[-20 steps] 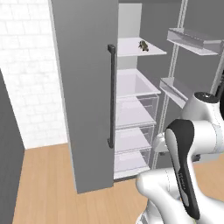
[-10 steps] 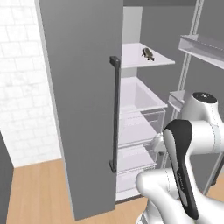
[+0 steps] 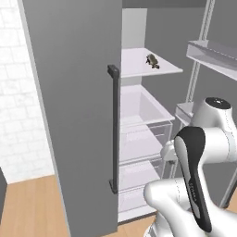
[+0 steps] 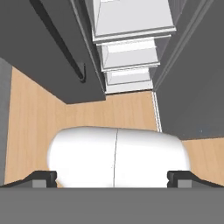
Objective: Place one squash and one fish in each tupperware on the nearby counter, to pack two identical lunches.
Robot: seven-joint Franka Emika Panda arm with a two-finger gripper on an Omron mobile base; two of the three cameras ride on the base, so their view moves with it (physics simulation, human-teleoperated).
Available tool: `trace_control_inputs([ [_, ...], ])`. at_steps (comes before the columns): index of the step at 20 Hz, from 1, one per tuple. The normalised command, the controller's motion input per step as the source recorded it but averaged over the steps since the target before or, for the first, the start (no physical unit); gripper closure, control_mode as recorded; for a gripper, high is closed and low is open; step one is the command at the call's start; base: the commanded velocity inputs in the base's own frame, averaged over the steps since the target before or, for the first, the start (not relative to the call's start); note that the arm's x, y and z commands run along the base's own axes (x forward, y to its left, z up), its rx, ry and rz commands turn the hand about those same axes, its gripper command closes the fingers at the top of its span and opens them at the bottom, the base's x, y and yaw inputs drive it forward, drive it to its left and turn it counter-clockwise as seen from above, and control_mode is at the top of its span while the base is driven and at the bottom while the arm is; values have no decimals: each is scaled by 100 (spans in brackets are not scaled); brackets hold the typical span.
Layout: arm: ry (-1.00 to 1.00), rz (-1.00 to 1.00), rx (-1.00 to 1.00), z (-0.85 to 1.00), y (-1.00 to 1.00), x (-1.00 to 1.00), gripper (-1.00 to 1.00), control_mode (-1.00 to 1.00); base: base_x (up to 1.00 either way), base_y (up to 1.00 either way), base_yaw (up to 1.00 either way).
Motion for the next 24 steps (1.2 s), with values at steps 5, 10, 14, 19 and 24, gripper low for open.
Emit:
trace_control_inputs([
  [5,0,0,0,0,0,0,-100,100,81,-31,0],
  [10,0,0,0,0,0,0,-100,100,37,-42,0],
  [14,0,0,0,0,0,0,-100,100,41,0,0],
  [19,0,0,0,0,0,0,-100,100,51,0,-5],
  [24,0,0,0,0,0,0,-100,100,4,0,-1],
])
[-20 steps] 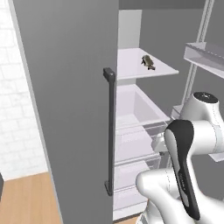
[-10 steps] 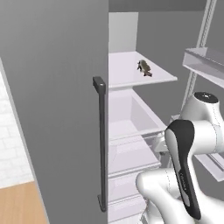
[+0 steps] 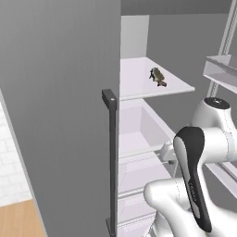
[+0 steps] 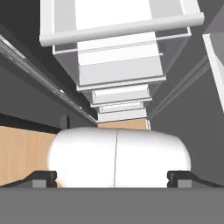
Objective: Place one squash and one fish in each tupperware on the nearby counter, to pack two identical lunches.
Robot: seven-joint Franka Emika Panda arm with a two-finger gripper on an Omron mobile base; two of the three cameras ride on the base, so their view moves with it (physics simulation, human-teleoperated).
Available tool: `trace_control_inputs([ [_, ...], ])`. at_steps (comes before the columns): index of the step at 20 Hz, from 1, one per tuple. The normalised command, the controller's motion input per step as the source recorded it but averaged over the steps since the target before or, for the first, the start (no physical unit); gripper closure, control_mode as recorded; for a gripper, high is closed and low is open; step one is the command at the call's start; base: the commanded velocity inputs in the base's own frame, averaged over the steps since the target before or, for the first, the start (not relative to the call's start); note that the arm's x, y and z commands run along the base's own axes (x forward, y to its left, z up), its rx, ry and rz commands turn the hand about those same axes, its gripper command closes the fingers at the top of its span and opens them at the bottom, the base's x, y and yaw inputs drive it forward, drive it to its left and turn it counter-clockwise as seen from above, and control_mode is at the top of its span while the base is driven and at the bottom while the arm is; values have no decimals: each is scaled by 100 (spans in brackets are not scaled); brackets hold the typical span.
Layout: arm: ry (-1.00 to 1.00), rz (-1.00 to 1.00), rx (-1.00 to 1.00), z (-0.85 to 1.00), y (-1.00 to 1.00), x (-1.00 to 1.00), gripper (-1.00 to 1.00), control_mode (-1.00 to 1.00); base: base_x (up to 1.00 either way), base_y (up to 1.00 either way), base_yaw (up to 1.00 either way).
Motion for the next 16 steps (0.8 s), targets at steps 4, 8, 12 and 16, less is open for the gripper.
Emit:
trace_control_inputs([
  [4,-2,0,0,3,0,0,-100,-100,0,0,0],
  [8,-46,5,-16,88,16,-4,-100,-100,0,0,0],
  [12,-52,6,-14,100,28,0,-100,-100,0,0,0],
  [16,-37,-6,0,100,23,28,-100,-100,0,0,0],
])
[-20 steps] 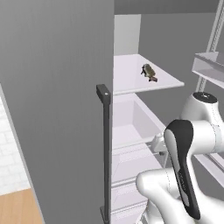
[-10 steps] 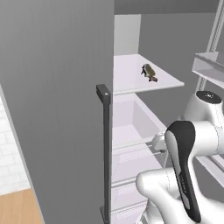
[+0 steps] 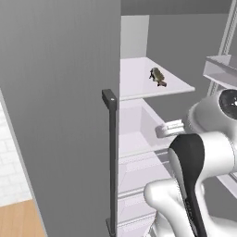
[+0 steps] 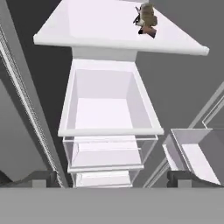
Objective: Place one squash and one fish in each tupperware on the nearby counter, to pack two identical lunches.
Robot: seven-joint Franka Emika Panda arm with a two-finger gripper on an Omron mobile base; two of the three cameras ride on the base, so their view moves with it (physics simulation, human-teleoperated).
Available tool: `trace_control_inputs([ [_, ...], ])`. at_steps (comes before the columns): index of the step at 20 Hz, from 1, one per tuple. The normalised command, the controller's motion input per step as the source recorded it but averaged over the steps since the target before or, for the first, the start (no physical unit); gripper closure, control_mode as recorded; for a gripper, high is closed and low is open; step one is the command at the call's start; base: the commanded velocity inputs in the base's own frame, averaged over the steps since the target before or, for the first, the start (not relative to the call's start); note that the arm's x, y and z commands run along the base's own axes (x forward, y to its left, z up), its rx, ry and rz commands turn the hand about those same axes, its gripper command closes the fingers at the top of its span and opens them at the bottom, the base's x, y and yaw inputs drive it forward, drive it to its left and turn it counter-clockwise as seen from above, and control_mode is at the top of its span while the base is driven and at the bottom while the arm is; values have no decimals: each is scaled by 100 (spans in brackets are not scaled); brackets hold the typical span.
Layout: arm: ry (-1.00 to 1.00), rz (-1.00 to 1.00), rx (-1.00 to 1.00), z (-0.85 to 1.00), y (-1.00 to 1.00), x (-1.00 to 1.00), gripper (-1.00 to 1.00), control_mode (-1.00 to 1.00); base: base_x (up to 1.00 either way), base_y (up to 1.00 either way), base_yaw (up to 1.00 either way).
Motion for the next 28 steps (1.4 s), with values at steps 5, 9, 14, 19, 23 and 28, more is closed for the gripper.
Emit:
trace_control_inputs([
  [5,-19,-15,3,100,2,38,-100,-100,0,0,0],
  [9,-7,-21,10,84,-4,81,-100,-100,0,0,0],
  [14,0,-15,16,13,-43,100,-100,-100,0,0,0],
  [19,7,-2,8,-14,-53,100,-100,-100,0,0,0],
  [23,0,2,4,-26,2,100,-100,-100,0,0,0],
  [28,0,0,0,-12,13,100,-100,-100,0,0,0],
])
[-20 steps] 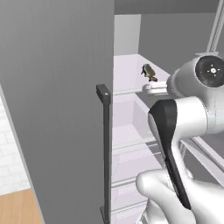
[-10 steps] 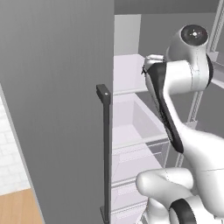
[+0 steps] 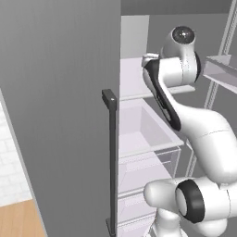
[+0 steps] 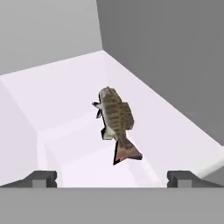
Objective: Place one squash and one fish in each tupperware on the nearby counter, to pack two identical lunches.
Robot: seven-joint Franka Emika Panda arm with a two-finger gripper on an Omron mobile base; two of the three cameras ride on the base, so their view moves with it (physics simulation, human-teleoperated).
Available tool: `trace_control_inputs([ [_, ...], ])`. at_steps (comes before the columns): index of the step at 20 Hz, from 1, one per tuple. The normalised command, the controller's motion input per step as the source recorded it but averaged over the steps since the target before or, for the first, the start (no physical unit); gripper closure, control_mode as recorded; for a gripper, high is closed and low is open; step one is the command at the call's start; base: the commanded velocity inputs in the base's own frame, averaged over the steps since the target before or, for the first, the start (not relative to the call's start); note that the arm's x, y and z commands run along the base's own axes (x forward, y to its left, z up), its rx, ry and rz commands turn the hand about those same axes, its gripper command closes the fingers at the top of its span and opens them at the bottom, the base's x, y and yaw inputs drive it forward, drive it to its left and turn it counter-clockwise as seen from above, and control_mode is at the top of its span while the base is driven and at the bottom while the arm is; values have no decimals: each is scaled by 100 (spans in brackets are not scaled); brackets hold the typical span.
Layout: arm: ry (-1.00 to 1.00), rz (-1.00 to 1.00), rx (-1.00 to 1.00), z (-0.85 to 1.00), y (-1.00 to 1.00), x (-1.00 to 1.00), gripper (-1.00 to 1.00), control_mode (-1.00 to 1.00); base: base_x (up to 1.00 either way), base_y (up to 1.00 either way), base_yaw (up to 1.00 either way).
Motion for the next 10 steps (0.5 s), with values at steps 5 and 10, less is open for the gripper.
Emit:
trace_control_inputs([
  [5,6,-7,0,-15,-30,95,-100,-100,0,0,0],
  [10,7,-2,1,-30,-20,61,-100,-100,0,0,0],
])
